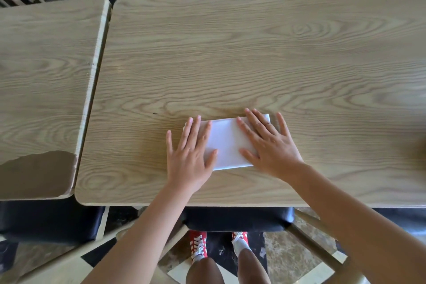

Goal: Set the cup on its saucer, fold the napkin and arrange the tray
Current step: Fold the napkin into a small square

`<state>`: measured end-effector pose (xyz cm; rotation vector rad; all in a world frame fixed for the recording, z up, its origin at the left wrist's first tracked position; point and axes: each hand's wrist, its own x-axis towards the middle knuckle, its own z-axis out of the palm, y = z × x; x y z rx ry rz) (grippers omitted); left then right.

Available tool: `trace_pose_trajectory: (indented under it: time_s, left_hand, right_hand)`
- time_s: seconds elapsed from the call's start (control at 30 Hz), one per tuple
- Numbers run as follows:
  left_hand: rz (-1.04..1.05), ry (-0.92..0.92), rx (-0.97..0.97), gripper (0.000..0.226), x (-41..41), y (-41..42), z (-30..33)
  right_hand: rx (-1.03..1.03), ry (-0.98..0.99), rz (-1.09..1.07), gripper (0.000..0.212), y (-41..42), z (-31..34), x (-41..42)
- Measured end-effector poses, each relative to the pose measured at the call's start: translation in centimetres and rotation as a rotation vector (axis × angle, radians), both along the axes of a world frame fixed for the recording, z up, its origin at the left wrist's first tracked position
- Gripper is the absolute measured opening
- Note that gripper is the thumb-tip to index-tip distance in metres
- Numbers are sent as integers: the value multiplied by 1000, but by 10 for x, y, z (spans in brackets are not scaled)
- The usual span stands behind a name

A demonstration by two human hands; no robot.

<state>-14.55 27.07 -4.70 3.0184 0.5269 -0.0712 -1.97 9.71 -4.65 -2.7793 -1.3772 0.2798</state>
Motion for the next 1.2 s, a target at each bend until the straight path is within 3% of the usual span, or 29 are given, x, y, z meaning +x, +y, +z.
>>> trace_pose_trajectory:
  time_s: [0.13, 0.37, 0.43, 0.57, 0.7, 0.83, 1.0, 1.2]
  left_hand:
    - [-116, 17, -9, 63, 6, 14, 3]
    - [-533, 195, -2, 59, 52, 51, 19]
    - [-437, 226, -33, 67, 62, 34, 19]
    - [-94, 115, -123, 83, 66, -32, 10]
    - [-321, -37, -57, 74, 66, -40, -2]
    - [-583, -37, -30, 81, 69, -36, -7]
    - [-613, -14, -2, 92, 71, -35, -7]
    - [-618, 27, 31, 91, 72, -36, 1]
  right_hand:
    - [-6, -1, -69, 72, -8, 3, -11]
    - [-5, 3, -260, 78, -29, 3, -73]
    - [11, 20, -301, 78, -29, 5, -85]
    - [27, 47, -326, 75, -28, 13, -99]
    - [135, 13, -271, 65, -47, 11, -112]
    - [288, -103, -123, 44, -70, 4, -109]
    - [463, -174, 59, 24, -78, -1, -86]
    - [547, -192, 229, 14, -74, 4, -60]
